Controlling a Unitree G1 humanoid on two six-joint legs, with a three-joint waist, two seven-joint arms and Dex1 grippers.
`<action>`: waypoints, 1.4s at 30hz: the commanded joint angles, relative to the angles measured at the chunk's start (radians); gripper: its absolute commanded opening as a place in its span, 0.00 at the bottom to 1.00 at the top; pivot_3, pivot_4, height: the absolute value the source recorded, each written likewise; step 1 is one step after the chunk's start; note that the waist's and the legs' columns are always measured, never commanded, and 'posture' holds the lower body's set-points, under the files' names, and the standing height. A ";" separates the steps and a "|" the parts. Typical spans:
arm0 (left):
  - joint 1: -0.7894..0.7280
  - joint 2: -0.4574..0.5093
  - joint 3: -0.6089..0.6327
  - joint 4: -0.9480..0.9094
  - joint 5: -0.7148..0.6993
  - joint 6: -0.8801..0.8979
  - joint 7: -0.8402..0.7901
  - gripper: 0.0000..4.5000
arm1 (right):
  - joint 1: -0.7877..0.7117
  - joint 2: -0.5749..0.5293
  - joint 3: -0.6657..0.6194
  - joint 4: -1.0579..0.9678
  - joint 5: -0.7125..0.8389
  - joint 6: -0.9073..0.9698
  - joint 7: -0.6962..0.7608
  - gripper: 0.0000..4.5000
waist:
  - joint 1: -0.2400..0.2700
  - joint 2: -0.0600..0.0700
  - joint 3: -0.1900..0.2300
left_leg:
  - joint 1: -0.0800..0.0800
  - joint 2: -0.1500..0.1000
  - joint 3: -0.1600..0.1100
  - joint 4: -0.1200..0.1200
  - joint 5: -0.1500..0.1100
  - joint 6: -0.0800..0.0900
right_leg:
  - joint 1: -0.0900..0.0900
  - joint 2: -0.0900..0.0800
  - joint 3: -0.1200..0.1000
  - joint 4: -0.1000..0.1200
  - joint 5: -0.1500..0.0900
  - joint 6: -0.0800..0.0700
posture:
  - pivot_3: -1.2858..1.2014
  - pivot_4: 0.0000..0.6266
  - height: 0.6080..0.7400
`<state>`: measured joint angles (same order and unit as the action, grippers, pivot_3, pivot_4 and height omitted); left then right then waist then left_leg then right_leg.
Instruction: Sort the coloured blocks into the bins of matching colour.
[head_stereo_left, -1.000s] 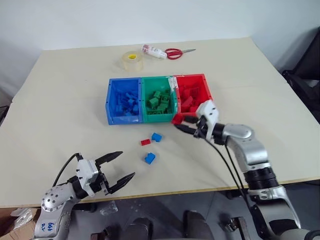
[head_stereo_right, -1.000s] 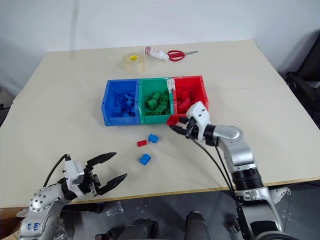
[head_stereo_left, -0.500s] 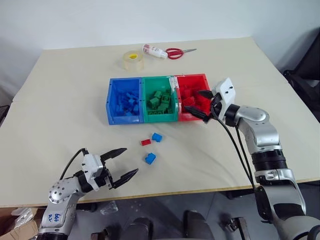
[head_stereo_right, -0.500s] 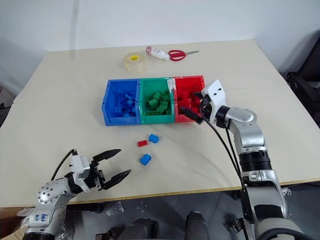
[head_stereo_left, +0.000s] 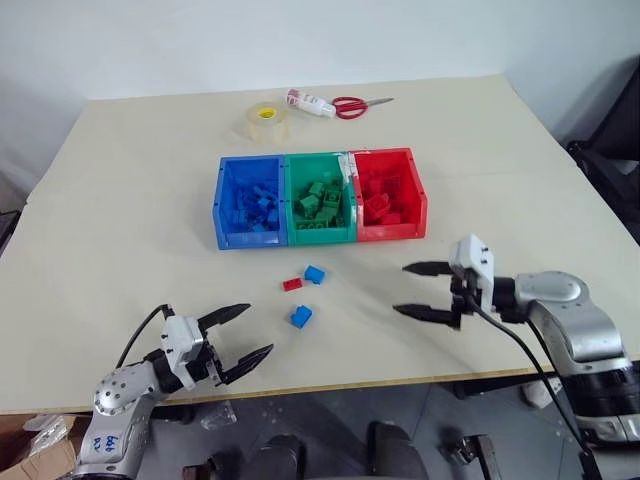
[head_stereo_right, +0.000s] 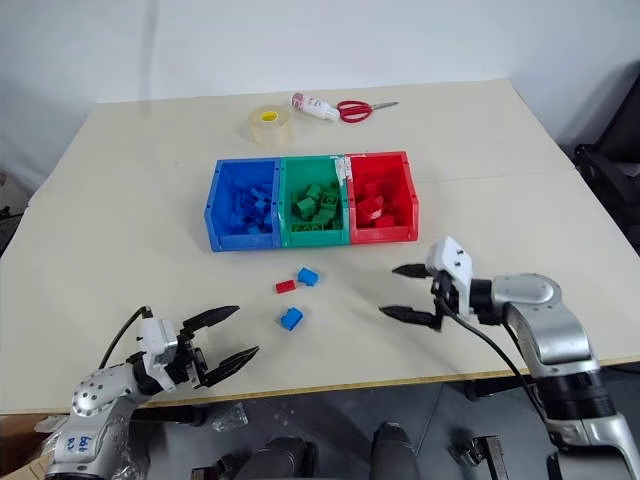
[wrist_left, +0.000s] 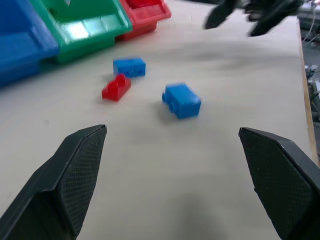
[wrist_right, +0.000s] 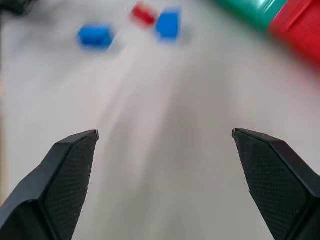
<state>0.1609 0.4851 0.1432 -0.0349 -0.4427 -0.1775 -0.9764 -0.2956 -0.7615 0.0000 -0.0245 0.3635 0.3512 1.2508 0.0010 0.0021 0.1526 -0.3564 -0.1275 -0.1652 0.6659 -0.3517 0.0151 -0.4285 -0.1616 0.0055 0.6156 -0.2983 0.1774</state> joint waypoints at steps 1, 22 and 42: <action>0.015 0.020 0.035 -0.032 -0.015 -0.024 -0.010 1.00 | -0.013 -0.010 -0.026 -0.026 0.024 -0.028 0.011 0.99 | 0.000 0.000 0.000 | 0.000 0.000 0.001 0.000 0.000 0.000 | 0.000 0.000 0.000 0.000 0.000 0.000 | 0.52 0.24 1.00; -0.139 -0.014 -0.208 -0.129 0.256 0.175 0.200 1.00 | -0.084 0.086 0.035 0.009 -0.004 -0.059 -0.064 0.99 | 0.023 0.000 0.000 | 0.001 0.001 0.002 0.001 -0.001 0.000 | 0.000 0.000 0.000 0.000 0.000 0.001 | 0.52 0.24 1.00; -0.267 -0.081 -0.294 -0.019 0.320 0.156 0.236 0.20 | -0.034 0.086 0.001 -0.031 0.013 -0.069 -0.106 1.00 | 0.031 0.000 0.000 | 0.002 0.000 0.003 0.003 -0.001 0.000 | 0.002 -0.001 0.000 0.002 0.001 0.001 | 0.52 0.24 1.00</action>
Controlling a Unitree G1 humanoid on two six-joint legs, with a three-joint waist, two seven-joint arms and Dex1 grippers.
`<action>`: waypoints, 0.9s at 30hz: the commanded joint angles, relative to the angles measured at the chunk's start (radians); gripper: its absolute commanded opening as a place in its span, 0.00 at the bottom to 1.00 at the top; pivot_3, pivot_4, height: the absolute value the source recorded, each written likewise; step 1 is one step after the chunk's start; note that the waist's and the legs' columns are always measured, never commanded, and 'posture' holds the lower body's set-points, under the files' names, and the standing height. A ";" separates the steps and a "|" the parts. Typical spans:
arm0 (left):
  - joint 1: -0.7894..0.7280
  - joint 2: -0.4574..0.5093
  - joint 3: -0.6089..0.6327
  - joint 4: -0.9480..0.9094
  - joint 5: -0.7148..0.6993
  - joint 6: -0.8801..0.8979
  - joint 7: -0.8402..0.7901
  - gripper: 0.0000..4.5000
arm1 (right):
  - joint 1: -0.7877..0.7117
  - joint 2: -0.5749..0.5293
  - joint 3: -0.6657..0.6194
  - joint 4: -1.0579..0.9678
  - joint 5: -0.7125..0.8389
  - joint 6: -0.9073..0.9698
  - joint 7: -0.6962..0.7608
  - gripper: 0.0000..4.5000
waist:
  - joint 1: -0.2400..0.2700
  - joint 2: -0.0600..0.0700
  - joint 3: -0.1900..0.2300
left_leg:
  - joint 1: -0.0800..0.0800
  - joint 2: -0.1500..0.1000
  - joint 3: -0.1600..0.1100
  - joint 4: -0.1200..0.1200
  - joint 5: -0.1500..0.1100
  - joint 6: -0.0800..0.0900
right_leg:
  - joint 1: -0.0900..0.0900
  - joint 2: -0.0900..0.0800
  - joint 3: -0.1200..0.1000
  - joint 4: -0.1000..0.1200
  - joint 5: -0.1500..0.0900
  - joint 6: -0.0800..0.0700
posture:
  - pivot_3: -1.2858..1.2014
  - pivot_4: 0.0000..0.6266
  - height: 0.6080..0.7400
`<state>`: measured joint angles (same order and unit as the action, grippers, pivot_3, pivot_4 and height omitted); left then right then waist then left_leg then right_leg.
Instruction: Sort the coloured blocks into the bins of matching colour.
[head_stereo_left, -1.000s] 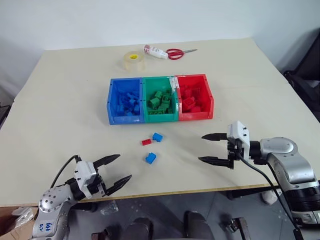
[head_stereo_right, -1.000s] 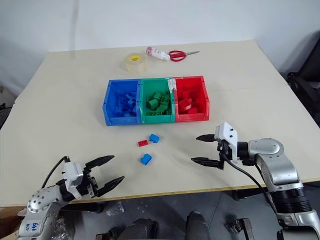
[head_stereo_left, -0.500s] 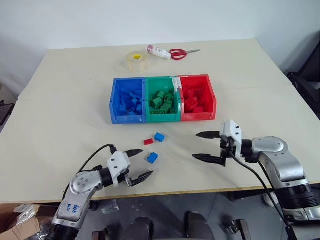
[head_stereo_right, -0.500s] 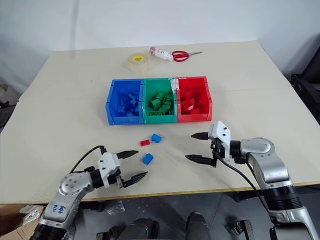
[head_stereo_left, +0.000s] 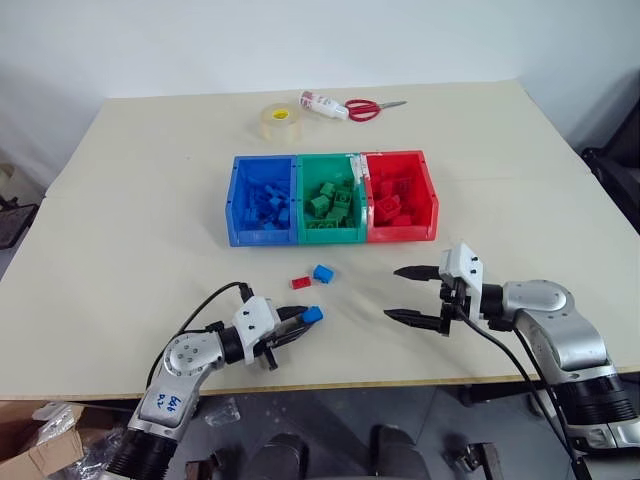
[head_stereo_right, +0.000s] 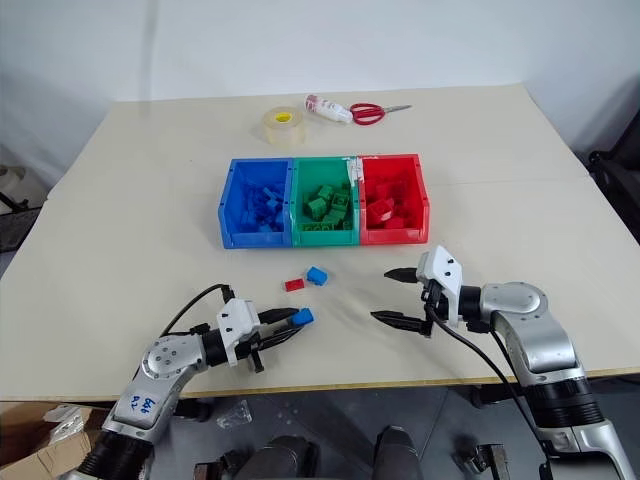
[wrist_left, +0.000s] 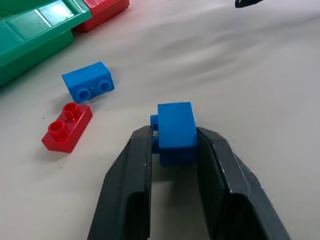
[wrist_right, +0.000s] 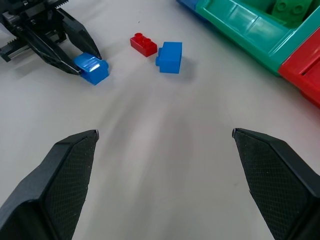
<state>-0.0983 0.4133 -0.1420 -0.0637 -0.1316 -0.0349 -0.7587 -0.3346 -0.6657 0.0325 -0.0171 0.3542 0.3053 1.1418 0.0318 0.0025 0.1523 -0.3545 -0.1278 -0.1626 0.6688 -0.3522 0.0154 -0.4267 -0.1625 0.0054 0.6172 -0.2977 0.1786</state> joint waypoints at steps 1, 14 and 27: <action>-0.009 -0.012 -0.004 -0.002 -0.003 0.029 0.018 0.20 | 0.006 -0.009 -0.034 -0.039 0.025 -0.025 0.004 1.00 | -0.001 0.000 0.000 | 0.000 0.000 0.000 0.000 0.000 0.000 | 0.000 0.000 0.000 0.000 0.000 0.000 | 0.52 0.24 1.00; -0.269 -0.070 0.227 -0.098 -0.065 0.311 0.324 0.20 | -0.003 0.003 -0.031 -0.028 0.023 -0.039 -0.017 1.00 | -0.006 -0.002 0.001 | -0.001 0.000 0.000 0.000 0.000 0.000 | -0.001 0.000 0.000 0.001 0.000 0.000 | 0.52 0.24 1.00; -0.447 -0.089 0.218 0.168 -0.012 0.189 0.378 0.77 | -0.016 0.011 -0.029 -0.024 0.022 -0.052 -0.030 1.00 | -0.011 -0.004 0.002 | -0.001 0.000 0.000 -0.001 0.000 0.000 | -0.002 0.000 -0.001 0.003 0.000 0.001 | 0.52 0.24 1.00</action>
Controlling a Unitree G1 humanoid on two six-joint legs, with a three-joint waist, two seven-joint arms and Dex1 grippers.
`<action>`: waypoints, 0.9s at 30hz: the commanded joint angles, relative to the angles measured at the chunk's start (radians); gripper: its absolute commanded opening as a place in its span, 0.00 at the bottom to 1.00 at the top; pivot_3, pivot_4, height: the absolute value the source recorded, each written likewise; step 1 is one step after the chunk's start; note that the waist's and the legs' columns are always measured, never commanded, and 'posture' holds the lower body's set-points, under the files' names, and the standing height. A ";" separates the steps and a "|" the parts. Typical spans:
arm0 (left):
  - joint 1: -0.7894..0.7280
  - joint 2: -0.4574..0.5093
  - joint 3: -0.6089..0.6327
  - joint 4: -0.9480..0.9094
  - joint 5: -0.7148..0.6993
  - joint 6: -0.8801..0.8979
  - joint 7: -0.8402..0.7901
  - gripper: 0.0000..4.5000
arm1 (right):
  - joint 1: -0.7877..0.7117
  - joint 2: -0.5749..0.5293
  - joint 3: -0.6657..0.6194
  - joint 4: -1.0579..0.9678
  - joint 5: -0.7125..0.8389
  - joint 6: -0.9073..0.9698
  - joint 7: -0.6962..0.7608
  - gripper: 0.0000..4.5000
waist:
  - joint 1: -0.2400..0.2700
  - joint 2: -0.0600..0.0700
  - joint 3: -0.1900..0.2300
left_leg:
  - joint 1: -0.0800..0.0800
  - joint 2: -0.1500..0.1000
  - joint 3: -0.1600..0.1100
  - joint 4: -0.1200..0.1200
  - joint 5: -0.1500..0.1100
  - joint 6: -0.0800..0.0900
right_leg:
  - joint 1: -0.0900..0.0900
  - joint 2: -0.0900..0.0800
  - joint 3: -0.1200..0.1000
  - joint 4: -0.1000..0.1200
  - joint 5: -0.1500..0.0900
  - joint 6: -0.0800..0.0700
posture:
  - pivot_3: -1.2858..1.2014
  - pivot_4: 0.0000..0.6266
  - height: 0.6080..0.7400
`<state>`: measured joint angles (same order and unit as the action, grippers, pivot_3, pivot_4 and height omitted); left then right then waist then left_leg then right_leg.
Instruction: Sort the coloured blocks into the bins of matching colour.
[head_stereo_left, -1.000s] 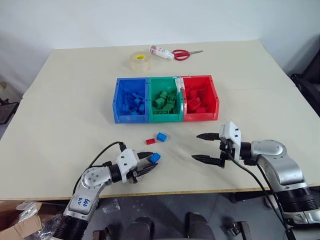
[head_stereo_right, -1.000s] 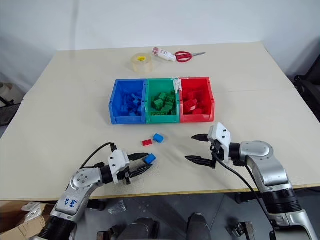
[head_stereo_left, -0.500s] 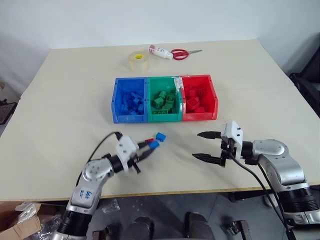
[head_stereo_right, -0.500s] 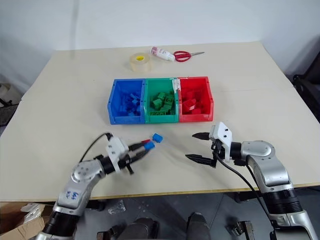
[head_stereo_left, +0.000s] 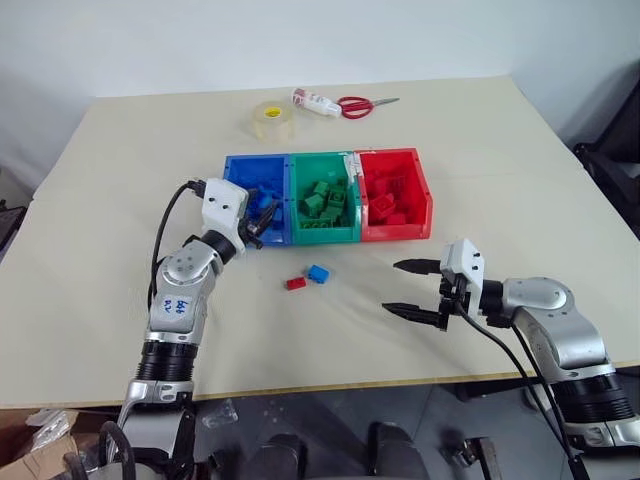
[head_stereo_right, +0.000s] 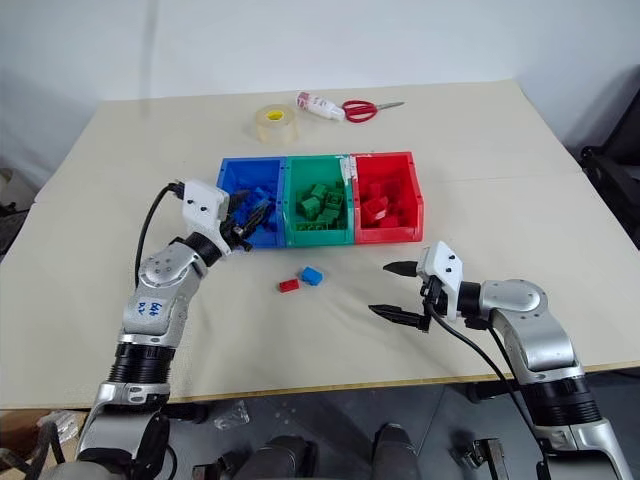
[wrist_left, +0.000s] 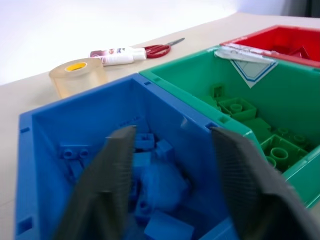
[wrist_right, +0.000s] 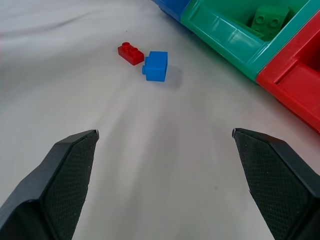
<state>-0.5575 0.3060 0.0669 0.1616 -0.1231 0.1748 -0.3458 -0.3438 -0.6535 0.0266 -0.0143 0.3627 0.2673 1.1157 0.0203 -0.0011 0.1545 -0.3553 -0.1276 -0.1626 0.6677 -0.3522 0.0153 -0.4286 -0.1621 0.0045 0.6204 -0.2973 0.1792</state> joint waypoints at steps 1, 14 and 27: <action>0.027 0.026 0.011 -0.072 -0.028 -0.017 -0.049 0.85 | -0.004 -0.003 -0.024 -0.027 0.014 -0.015 -0.003 1.00 | 0.000 0.000 0.000 | 0.000 0.000 0.000 0.000 0.000 0.000 | 0.000 0.000 0.000 0.000 0.000 0.000 | 0.52 0.24 1.00; 0.458 0.304 0.130 -0.374 -0.289 0.039 -0.484 1.00 | -0.013 -0.004 -0.012 -0.006 0.016 -0.029 0.028 1.00 | -0.009 0.000 0.000 | 0.000 0.001 0.000 -0.001 0.000 0.000 | 0.000 0.000 0.000 -0.001 0.000 0.000 | 0.52 0.24 1.00; 0.585 0.380 0.161 -0.309 -0.291 -0.033 -0.624 1.00 | -0.039 0.000 -0.005 0.019 0.010 -0.036 0.051 1.00 | 0.004 0.001 0.001 | 0.000 0.001 0.000 -0.001 0.000 0.000 | 0.001 0.000 0.000 -0.005 0.000 -0.001 | 0.52 0.24 1.00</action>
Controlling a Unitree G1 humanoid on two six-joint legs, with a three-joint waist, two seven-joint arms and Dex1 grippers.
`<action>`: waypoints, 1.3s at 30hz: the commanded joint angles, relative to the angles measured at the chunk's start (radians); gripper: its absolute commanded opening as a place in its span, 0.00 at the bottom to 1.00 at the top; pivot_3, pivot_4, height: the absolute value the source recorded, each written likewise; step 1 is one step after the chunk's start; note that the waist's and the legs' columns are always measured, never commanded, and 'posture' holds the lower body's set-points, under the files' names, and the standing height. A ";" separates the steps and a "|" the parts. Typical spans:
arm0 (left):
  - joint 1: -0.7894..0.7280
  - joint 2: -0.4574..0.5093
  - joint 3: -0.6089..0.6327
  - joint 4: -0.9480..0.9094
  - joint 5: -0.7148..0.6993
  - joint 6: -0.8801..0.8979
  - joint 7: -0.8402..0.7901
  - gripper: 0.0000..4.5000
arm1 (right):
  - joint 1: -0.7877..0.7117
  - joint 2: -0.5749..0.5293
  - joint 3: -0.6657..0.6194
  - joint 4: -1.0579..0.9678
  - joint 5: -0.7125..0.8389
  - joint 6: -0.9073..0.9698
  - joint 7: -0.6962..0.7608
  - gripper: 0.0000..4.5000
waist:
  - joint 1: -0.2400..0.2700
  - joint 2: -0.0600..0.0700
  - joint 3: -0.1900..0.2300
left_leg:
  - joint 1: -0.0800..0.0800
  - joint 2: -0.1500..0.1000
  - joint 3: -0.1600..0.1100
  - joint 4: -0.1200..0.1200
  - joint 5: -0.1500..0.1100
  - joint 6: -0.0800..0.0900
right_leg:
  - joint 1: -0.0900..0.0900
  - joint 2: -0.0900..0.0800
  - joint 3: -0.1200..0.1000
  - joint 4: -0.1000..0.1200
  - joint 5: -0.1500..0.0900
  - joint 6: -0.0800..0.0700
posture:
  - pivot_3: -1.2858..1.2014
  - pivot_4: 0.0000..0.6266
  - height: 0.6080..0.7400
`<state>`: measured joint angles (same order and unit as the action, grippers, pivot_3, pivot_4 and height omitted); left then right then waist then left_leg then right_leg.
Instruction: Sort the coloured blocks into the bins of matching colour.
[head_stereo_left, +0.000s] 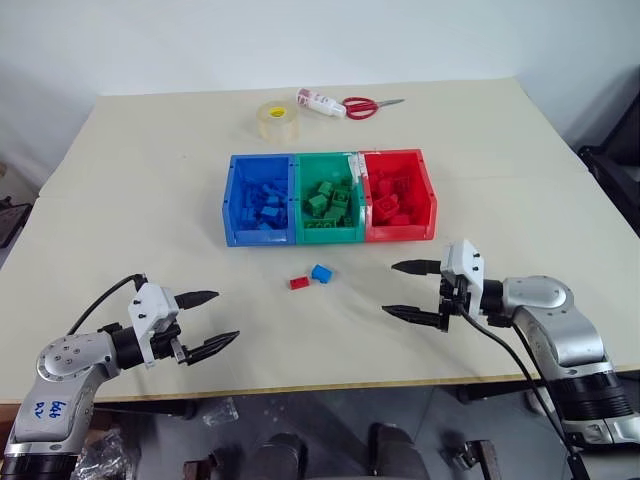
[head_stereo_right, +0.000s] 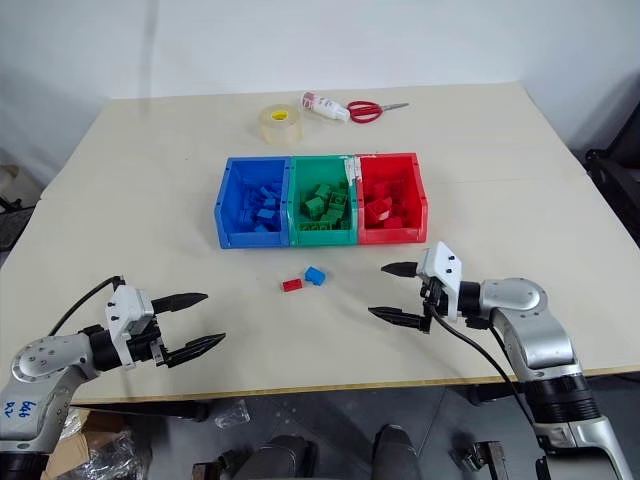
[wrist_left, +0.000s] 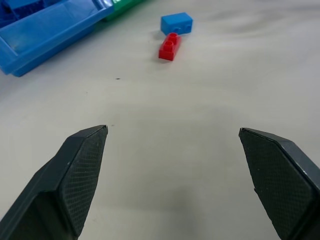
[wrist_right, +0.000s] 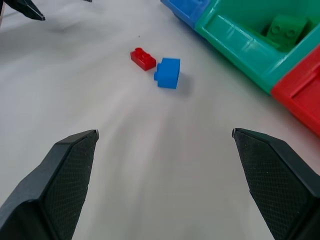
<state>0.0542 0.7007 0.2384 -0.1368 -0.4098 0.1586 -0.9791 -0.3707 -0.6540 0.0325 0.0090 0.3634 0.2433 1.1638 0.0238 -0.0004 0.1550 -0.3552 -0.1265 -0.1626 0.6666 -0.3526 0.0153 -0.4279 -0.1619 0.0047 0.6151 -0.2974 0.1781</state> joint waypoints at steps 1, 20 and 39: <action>-0.043 -0.025 -0.028 -0.007 0.005 -0.016 0.019 1.00 | -0.014 0.001 -0.010 -0.003 0.009 -0.012 0.002 1.00 | 0.000 0.000 0.000 | 0.000 0.000 0.000 0.000 0.000 0.000 | 0.000 0.000 0.000 0.000 0.000 0.000 | 0.52 0.24 1.00; -0.458 -0.268 -0.372 0.459 0.291 -0.213 0.086 0.86 | 0.020 -0.008 -0.030 -0.046 0.013 0.004 -0.041 1.00 | -0.002 0.000 0.000 | 0.000 -0.001 0.000 0.002 0.000 0.000 | 0.000 0.000 -0.001 0.005 0.000 0.000 | 0.52 0.24 1.00; -0.510 -0.252 -0.334 0.340 0.212 -0.149 0.044 0.10 | 0.046 -0.006 -0.040 -0.067 0.018 0.007 -0.075 1.00 | -0.003 0.000 0.000 | 0.000 -0.001 0.000 0.004 0.000 0.000 | 0.000 0.000 -0.001 0.005 0.000 0.000 | 0.52 0.24 1.00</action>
<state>-0.4242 0.4501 -0.1249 0.2523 -0.1680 0.0036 -0.9402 -0.3295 -0.6544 0.0251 -0.0196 0.3632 0.2594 1.0959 0.0209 -0.0009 0.1548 -0.3553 -0.1271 -0.1625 0.6702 -0.3526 0.0152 -0.4283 -0.1621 0.0038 0.6206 -0.2971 0.1785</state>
